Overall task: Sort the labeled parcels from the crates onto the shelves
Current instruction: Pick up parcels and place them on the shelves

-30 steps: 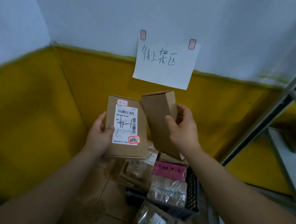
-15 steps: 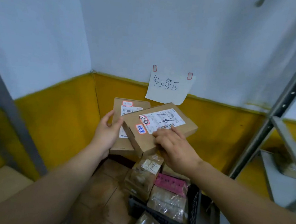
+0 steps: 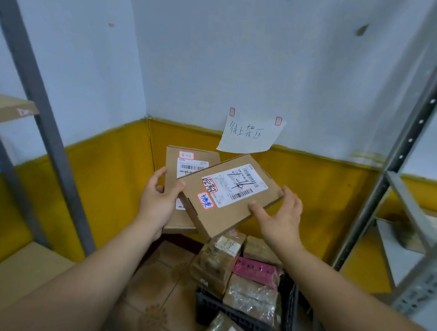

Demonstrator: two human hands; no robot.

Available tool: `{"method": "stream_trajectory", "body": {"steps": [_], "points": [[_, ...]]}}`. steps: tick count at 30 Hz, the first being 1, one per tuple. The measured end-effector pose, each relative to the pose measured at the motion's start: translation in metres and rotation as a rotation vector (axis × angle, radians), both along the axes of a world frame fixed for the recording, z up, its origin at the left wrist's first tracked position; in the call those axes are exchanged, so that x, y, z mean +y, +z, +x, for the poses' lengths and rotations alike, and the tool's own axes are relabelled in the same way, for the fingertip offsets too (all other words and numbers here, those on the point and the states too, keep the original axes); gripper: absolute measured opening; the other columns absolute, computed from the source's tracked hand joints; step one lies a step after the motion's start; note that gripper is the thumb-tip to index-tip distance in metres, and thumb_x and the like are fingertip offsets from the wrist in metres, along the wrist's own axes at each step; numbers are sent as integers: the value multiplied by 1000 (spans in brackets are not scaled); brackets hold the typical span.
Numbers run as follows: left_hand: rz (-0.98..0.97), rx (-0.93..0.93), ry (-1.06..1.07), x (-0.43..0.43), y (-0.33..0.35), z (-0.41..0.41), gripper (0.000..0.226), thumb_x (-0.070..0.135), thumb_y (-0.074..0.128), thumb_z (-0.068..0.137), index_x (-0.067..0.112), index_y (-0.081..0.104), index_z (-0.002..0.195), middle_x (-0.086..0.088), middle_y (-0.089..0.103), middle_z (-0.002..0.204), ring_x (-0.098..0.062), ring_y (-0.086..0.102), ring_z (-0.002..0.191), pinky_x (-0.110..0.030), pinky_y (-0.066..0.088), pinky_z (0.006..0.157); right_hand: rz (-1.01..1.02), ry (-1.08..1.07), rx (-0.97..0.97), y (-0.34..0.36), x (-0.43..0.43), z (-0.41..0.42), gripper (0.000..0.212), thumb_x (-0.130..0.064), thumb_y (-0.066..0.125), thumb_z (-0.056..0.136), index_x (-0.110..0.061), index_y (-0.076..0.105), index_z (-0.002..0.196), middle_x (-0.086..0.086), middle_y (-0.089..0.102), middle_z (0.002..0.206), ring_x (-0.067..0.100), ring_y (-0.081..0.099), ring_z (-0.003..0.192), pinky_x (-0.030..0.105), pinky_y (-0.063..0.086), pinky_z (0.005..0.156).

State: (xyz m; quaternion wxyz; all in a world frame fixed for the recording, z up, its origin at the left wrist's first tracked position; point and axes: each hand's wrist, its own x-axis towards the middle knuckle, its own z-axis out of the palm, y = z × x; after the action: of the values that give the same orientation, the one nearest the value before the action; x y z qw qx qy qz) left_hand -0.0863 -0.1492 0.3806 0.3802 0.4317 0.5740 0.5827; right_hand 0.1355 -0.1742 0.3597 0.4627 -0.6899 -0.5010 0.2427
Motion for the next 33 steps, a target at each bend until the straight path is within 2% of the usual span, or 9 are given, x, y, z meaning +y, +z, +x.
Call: {"method": "stream_trajectory", "body": {"steps": [2, 5, 7, 9, 13, 17, 22, 29, 33], "points": [[18, 13, -40, -7, 3, -11, 50, 25, 64, 91, 34, 45, 137, 5, 60, 96, -17, 66, 89, -46, 57, 83, -76, -51, 324, 5, 0, -10, 98, -44, 74, 84, -28, 10, 157, 5, 21, 158, 31, 37, 138, 53, 38, 111], [68, 38, -104, -15, 2, -25, 49, 24, 63, 92, 35, 43, 136, 10, 56, 96, -7, 62, 88, -31, 55, 71, -121, -18, 806, 9, -12, -29, 91, -27, 72, 89, -34, 9, 153, 8, 54, 132, 29, 65, 102, 51, 59, 77], [89, 37, -159, -18, -2, -30, 52, 23, 64, 92, 33, 42, 138, 12, 56, 97, -4, 60, 86, -22, 50, 65, -95, -20, 881, 2, -24, -41, 75, -12, 69, 91, -31, 21, 145, 7, 61, 118, 28, 68, 92, 42, 58, 61], [90, 47, -230, -22, -8, -31, 54, 23, 65, 91, 32, 41, 139, 10, 59, 100, -3, 61, 85, -17, 47, 60, -44, -69, 920, -8, -38, -45, 67, -5, 67, 91, -32, 29, 139, 8, 63, 121, 30, 67, 98, 42, 58, 64], [62, 19, -357, -26, -18, -27, 55, 16, 60, 94, 31, 39, 142, 0, 62, 110, -10, 65, 88, -22, 54, 61, 97, -232, 807, -4, -79, -21, 62, -6, 63, 94, -36, 36, 142, 2, 66, 117, 22, 69, 95, 37, 58, 62], [44, 9, -504, -37, -18, -9, 62, 5, 59, 93, 36, 37, 143, -1, 63, 113, -15, 65, 98, -28, 54, 65, 143, -395, 650, 12, -126, 17, 61, -16, 58, 99, -40, 34, 148, 1, 69, 110, 25, 71, 92, 51, 58, 82], [21, 22, -706, -75, -8, 45, 62, 10, 55, 96, 44, 34, 144, 4, 63, 119, -17, 66, 101, -29, 56, 62, 141, -511, 531, 26, -189, 61, 60, -26, 52, 102, -41, 23, 153, 7, 66, 112, 27, 70, 91, 55, 56, 87], [36, 92, -904, -158, -7, 164, 60, 10, 55, 96, 44, 37, 141, 2, 60, 127, -20, 62, 108, -38, 56, 78, 159, -646, 401, 32, -316, 156, 57, -25, 48, 104, -40, 24, 153, 7, 65, 106, 23, 67, 85, 39, 54, 69], [23, 81, -980, -221, -10, 247, 58, 8, 55, 96, 41, 39, 141, 1, 60, 121, -16, 62, 103, -24, 50, 65, 122, -720, 348, 37, -406, 221, 65, -25, 56, 100, -39, 23, 154, -1, 59, 101, 19, 65, 83, 34, 50, 61]]}}
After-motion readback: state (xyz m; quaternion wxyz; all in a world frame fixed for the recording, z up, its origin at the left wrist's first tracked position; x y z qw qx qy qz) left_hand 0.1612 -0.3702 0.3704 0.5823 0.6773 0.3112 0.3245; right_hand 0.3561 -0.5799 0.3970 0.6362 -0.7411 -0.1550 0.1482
